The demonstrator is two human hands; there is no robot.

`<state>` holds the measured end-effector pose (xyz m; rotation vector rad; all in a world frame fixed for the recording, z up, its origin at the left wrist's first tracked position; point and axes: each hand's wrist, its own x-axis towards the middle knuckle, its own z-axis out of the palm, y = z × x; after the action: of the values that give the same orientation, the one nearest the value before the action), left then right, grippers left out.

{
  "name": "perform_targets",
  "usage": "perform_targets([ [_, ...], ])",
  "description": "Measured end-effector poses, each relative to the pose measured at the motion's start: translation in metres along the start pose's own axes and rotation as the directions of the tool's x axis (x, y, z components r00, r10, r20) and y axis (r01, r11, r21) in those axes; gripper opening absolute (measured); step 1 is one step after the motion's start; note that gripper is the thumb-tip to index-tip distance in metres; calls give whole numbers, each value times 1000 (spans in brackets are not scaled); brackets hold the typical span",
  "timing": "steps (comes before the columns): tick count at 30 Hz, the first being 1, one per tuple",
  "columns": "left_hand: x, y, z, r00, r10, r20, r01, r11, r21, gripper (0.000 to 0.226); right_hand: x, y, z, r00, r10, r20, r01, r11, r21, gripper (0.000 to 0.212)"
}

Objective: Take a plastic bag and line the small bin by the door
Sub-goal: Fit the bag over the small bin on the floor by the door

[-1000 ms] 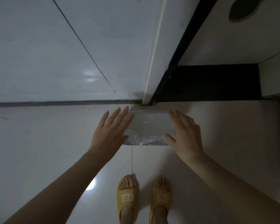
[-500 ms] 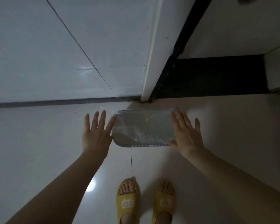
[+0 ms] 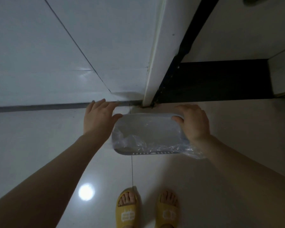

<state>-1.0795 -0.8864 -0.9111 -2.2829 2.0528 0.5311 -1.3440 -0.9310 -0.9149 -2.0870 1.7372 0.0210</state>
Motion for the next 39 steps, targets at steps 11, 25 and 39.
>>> perform_targets([
  [11, 26, -20, 17, 988, -148, -36, 131, 946, -298, 23, 32, 19, 2, 997, -29, -72, 45, 973, 226, 8],
  [25, 14, -37, 70, 932, -239, 274, 361, 691, -626, 26, 39, 41, 36, 751, 350, 560, -659, 457, 598, 22],
  [39, -90, -37, 45, 478, -367, 798, 652, -461, -602, 61, -58, -104, 24, 918, -377, 122, 383, 923, -33, 31],
])
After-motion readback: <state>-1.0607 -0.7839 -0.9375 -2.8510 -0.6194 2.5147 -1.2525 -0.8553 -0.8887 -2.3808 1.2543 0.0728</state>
